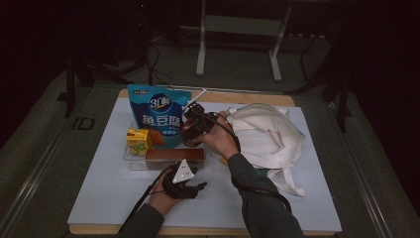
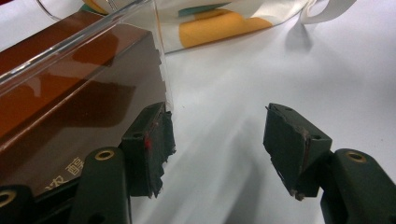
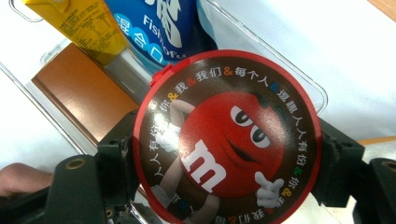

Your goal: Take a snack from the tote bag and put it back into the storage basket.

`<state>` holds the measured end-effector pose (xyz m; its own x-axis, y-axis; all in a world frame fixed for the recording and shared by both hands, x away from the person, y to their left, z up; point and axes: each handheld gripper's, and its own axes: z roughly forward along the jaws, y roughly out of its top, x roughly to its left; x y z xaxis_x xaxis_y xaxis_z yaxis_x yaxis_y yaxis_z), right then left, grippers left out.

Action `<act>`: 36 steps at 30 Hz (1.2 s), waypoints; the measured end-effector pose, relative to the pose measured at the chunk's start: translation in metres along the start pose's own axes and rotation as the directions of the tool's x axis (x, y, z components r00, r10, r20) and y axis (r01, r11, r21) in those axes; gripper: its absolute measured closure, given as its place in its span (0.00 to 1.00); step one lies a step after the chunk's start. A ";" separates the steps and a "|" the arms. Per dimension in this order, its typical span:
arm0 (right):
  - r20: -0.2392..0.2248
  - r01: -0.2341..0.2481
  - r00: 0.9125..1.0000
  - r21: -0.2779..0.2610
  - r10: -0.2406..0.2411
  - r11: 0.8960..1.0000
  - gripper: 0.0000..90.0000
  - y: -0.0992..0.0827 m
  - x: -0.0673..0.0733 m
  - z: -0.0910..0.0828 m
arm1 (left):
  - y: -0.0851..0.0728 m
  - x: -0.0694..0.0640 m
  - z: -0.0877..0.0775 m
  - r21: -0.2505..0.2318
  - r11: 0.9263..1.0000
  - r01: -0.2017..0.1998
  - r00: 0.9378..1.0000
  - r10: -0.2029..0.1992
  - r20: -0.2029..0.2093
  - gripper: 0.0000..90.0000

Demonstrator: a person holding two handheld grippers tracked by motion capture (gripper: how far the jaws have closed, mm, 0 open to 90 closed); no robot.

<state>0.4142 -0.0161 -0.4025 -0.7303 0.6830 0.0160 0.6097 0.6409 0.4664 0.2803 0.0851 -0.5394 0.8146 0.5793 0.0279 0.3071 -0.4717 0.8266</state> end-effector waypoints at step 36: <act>0.050 -0.025 0.998 0.018 0.024 1.000 0.29 -0.006 -0.005 0.021 | 0.000 0.000 0.000 0.000 1.000 0.002 1.000 -0.002 0.001 0.45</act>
<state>0.4212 -0.0162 -0.4242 -0.6989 0.7150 -0.0169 0.6332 0.6295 0.4503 0.2803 0.0851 -0.5394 0.8147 0.5793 0.0258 0.3085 -0.4706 0.8266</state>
